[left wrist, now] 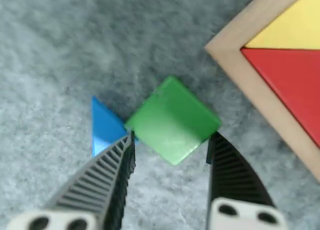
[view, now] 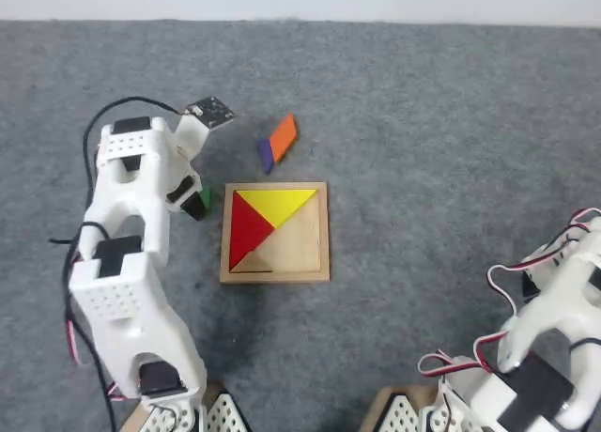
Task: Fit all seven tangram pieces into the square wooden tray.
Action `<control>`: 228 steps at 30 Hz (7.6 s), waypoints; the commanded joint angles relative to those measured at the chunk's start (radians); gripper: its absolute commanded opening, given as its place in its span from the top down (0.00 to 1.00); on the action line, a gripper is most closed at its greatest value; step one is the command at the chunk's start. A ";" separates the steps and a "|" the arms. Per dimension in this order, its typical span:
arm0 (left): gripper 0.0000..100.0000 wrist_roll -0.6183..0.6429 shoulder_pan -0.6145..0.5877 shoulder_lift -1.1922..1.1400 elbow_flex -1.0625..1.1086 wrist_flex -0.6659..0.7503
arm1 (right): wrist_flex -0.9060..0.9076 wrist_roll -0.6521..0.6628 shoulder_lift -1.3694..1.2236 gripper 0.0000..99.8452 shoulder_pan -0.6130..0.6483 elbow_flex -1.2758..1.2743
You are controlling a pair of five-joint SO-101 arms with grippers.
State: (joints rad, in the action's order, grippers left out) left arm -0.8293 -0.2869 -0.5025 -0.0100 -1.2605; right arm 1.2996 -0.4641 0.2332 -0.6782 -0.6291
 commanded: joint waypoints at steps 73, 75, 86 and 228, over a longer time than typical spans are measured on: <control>0.80 -0.525 0.032 0.161 -0.176 -0.488 | -0.015 0.012 0.048 0.97 0.019 0.046; 0.79 -0.523 0.032 0.186 -0.136 -0.442 | -0.015 0.012 0.048 0.97 0.019 0.046; 0.69 -0.488 0.074 0.095 -0.024 -0.153 | -0.015 0.012 0.048 0.97 0.019 0.046; 0.93 -0.486 0.089 0.608 0.740 -0.094 | -0.015 0.014 0.051 0.97 0.015 0.048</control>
State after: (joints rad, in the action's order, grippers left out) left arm -1.3034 -0.2056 0.0069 0.6421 -1.3280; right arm 1.2996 -0.4641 0.2332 -0.6767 -0.6291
